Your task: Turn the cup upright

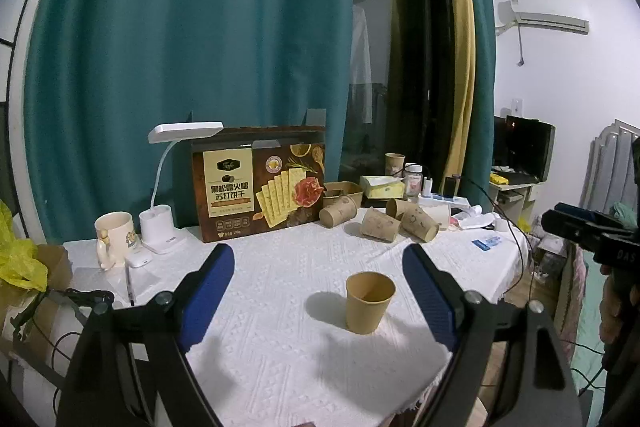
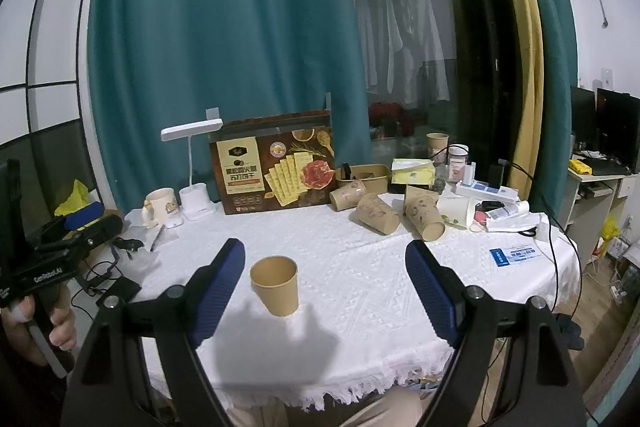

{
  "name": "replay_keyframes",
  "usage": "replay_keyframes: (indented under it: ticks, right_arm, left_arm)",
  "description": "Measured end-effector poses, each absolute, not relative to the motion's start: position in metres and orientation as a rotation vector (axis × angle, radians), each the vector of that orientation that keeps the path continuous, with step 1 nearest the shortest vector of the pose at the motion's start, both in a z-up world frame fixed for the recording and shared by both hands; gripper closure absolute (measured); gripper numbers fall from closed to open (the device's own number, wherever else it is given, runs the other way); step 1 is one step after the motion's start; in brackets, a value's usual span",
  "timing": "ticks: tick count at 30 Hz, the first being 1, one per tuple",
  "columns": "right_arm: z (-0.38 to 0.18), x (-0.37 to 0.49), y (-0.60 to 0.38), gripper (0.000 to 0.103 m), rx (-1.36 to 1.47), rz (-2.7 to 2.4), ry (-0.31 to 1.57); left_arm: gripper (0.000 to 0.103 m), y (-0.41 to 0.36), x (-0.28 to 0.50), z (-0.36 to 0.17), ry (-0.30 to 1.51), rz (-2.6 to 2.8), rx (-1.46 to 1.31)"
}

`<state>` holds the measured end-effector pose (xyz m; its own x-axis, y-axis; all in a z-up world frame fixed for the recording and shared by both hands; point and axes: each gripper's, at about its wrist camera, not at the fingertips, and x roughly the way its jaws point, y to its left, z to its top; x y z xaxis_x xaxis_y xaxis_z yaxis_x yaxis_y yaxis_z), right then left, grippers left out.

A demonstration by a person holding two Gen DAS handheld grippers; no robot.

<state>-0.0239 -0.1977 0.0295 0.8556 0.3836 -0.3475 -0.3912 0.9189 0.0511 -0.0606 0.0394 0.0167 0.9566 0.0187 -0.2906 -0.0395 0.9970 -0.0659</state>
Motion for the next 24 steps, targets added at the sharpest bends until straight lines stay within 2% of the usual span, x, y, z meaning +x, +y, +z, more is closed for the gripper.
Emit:
replay_keyframes:
  ticks: [24]
  right_arm:
    - [0.0249, -0.0234, -0.1919, 0.022, -0.024, 0.409, 0.369]
  left_arm:
    - [0.017, 0.0351, -0.0600, 0.0176, 0.296, 0.015, -0.060]
